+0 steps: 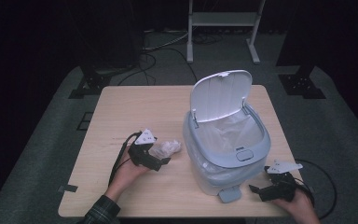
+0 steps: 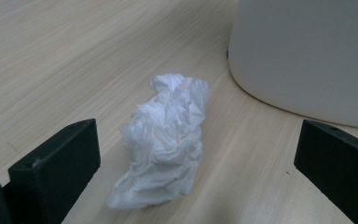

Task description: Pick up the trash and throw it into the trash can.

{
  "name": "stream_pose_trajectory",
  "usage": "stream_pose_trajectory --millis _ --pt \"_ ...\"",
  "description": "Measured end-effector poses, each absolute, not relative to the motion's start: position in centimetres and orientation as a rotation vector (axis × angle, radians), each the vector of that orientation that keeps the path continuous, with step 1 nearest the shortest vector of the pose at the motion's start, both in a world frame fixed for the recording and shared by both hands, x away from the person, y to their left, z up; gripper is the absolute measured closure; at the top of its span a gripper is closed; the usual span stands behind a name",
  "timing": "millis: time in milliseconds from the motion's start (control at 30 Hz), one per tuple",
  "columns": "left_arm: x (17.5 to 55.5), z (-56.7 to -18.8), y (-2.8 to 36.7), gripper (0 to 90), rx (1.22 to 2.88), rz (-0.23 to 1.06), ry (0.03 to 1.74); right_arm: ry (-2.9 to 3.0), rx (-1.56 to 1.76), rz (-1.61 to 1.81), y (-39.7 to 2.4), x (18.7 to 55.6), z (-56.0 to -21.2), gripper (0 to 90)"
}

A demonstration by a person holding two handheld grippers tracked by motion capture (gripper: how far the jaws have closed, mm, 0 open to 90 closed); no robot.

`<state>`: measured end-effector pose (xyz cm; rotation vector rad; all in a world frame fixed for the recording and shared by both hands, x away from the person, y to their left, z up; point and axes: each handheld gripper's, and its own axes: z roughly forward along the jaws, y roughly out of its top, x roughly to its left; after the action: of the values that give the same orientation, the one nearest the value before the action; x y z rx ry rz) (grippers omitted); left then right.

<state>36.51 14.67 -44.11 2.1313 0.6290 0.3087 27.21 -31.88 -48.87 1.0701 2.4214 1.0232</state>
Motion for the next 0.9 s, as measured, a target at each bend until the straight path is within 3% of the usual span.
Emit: stream_pose_trajectory --millis 900 --pt "39.9 -47.2 12.5 0.0 2.174 0.281 0.665 2.421 1.070 1.024 -31.9 27.2 -48.9 1.3"
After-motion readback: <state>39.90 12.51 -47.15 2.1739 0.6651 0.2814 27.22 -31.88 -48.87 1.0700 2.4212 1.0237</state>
